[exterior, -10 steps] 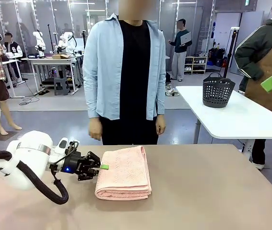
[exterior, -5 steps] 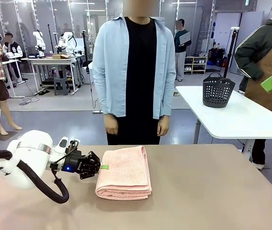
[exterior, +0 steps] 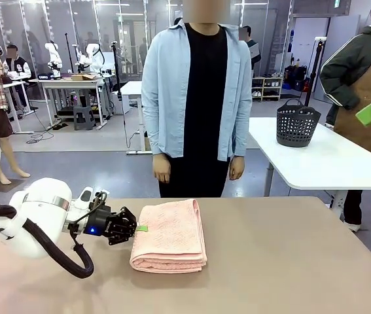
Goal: Fold the towel.
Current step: Pick up the 100 cm Hotel Towel and place it on the left side of the table.
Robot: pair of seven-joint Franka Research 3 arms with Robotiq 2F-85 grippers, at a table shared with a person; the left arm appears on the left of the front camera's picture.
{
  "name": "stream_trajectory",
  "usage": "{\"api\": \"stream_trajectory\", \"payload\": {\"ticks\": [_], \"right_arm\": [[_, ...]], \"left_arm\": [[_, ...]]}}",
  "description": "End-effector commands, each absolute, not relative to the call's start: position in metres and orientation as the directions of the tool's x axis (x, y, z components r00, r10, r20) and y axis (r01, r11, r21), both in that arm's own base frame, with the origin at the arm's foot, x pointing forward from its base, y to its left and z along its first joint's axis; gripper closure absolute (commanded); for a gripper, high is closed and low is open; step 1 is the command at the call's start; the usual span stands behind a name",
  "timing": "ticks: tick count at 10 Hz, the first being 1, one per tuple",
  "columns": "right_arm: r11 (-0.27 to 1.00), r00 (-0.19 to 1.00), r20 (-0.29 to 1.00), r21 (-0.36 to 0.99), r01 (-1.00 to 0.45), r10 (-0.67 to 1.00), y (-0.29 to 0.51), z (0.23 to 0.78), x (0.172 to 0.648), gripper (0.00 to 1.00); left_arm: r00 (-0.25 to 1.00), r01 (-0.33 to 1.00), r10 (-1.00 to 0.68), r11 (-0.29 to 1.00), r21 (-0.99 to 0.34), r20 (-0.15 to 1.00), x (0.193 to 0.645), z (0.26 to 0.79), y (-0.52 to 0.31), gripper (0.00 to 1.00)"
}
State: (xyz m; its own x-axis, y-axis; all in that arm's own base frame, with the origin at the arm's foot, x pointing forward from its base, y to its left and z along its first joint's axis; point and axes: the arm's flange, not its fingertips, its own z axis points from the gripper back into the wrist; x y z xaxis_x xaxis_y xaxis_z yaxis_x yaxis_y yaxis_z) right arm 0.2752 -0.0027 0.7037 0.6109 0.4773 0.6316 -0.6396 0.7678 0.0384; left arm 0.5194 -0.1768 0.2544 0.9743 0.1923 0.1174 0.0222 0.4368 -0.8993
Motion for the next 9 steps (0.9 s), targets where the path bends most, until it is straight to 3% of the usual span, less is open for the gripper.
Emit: {"api": "stream_trajectory", "payload": {"ticks": [1,2,5,9], "right_arm": [[0.780,0.623,0.629,0.042,-0.624,0.465,-0.002,0.703,0.276,0.00],[0.780,0.623,0.629,0.042,-0.624,0.465,-0.002,0.703,0.276,0.00],[0.780,0.623,0.629,0.042,-0.624,0.465,-0.002,0.703,0.276,0.00],[0.780,0.623,0.629,0.042,-0.624,0.465,-0.002,0.703,0.276,0.00]], "left_arm": [[0.974,0.019,0.194,0.434,-0.901,0.115,0.519,0.255,-0.177,0.94],[0.974,0.022,0.192,0.437,-0.899,0.117,0.519,0.254,-0.177,0.89],[0.977,0.024,0.189,0.367,-0.930,0.100,0.514,0.287,-0.102,0.89],[0.969,0.074,0.181,0.428,-0.901,0.165,0.494,0.295,0.008,0.89]]}}
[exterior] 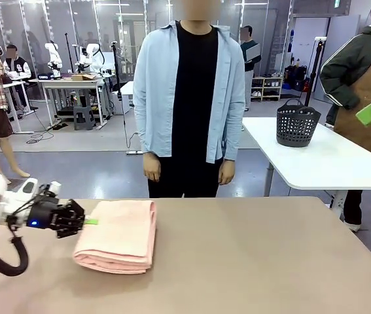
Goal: Fold the towel.
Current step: Pick up the 100 cm Hotel Towel and place it on the left side of the table.
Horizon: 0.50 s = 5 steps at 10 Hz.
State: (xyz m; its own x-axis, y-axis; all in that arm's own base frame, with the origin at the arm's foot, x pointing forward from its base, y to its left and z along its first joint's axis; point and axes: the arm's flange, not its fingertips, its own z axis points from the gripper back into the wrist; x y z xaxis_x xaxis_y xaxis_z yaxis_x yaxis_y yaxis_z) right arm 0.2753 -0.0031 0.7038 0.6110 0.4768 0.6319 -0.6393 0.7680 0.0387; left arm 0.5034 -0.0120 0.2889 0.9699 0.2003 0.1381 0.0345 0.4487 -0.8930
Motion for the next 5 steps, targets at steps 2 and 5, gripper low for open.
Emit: {"api": "stream_trajectory", "payload": {"ticks": [2,5], "right_arm": [[0.780,0.623,0.629,0.042,-0.624,0.465,-0.002,0.703,0.276,0.00],[0.780,0.623,0.629,0.042,-0.624,0.465,-0.002,0.703,0.276,0.00]], "left_arm": [[0.958,0.095,0.200,0.446,-0.890,0.203,0.477,0.301,0.078,0.89],[0.947,0.114,0.212,0.479,-0.870,0.241,0.461,0.310,0.159,0.89]]}}
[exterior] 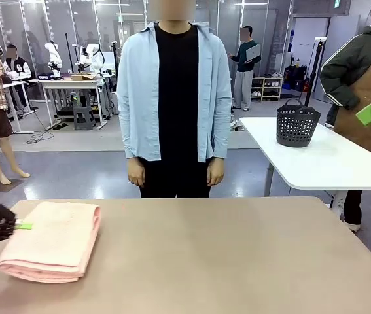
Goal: Fold the towel.
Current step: Pick up the 100 cm Hotel Towel and place it on the left side of the table.
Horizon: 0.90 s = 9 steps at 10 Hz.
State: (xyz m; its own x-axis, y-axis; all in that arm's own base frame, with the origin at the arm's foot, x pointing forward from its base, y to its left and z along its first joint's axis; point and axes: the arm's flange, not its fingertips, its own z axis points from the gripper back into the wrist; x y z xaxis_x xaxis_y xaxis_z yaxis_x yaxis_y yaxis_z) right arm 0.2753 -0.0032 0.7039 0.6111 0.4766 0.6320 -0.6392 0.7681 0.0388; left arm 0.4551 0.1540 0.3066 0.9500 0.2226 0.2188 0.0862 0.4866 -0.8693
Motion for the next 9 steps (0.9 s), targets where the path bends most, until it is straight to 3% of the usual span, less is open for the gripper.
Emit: {"api": "stream_trajectory", "payload": {"ticks": [1,4,5,6,7,8,9], "right_arm": [[0.780,0.623,0.629,0.042,-0.624,0.465,-0.002,0.703,0.276,0.00],[0.780,0.623,0.629,0.042,-0.624,0.465,-0.002,0.703,0.276,0.00],[0.780,0.623,0.629,0.042,-0.624,0.465,-0.002,0.703,0.276,0.00],[0.780,0.623,0.629,0.042,-0.624,0.465,-0.002,0.703,0.276,0.00],[0.780,0.623,0.629,0.042,-0.624,0.465,-0.002,0.703,0.276,0.00],[0.780,0.623,0.629,0.042,-0.624,0.465,-0.002,0.703,0.276,0.00],[0.780,0.623,0.629,0.042,-0.624,0.465,-0.002,0.703,0.276,0.00]], "left_arm": [[0.947,0.091,0.223,0.506,-0.858,0.231,0.457,0.306,0.175,0.89],[0.941,0.071,0.247,0.523,-0.849,0.231,0.457,0.302,0.190,0.89],[0.939,0.058,0.252,0.555,-0.830,0.235,0.459,0.300,0.188,0.66],[0.940,0.065,0.241,0.572,-0.818,0.243,0.460,0.299,0.188,0.54],[0.938,0.070,0.238,0.584,-0.809,0.254,0.459,0.303,0.187,0.32],[0.934,0.074,0.243,0.588,-0.806,0.263,0.460,0.308,0.188,0.20],[0.934,0.068,0.240,0.609,-0.790,0.265,0.460,0.311,0.189,0.00]]}}
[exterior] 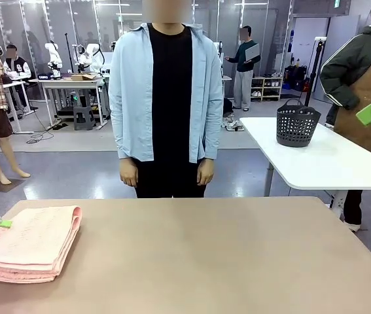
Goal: Fold the towel.
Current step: Pick up the 100 cm Hotel Towel and place it on the left side of the table.
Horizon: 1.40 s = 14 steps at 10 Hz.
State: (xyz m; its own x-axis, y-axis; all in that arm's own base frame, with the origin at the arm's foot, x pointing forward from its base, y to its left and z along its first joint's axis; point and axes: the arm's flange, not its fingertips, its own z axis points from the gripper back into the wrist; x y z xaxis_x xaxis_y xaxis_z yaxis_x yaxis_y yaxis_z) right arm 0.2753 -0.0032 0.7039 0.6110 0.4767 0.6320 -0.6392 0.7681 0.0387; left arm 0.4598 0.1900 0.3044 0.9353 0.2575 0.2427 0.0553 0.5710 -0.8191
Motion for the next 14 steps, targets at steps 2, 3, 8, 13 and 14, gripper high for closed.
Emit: {"api": "stream_trajectory", "payload": {"ticks": [2,3,8,13,14], "right_arm": [[0.780,0.623,0.629,0.042,-0.624,0.465,-0.002,0.703,0.276,0.00],[0.780,0.623,0.629,0.042,-0.624,0.465,-0.002,0.703,0.276,0.00],[0.780,0.623,0.629,0.042,-0.624,0.465,-0.002,0.703,0.276,0.00],[0.780,0.623,0.629,0.042,-0.624,0.465,-0.002,0.703,0.276,0.00],[0.780,0.623,0.629,0.042,-0.624,0.465,-0.002,0.703,0.276,0.00]], "left_arm": [[0.938,0.062,0.223,0.646,-0.760,0.266,0.457,0.319,0.189,0.21],[0.936,0.058,0.227,0.657,-0.751,0.270,0.455,0.323,0.188,0.11],[0.929,0.084,0.221,0.657,-0.749,0.297,0.456,0.328,0.193,0.00],[0.929,0.084,0.221,0.657,-0.749,0.297,0.456,0.328,0.193,0.00],[0.929,0.084,0.221,0.657,-0.749,0.297,0.456,0.328,0.193,0.00]]}}
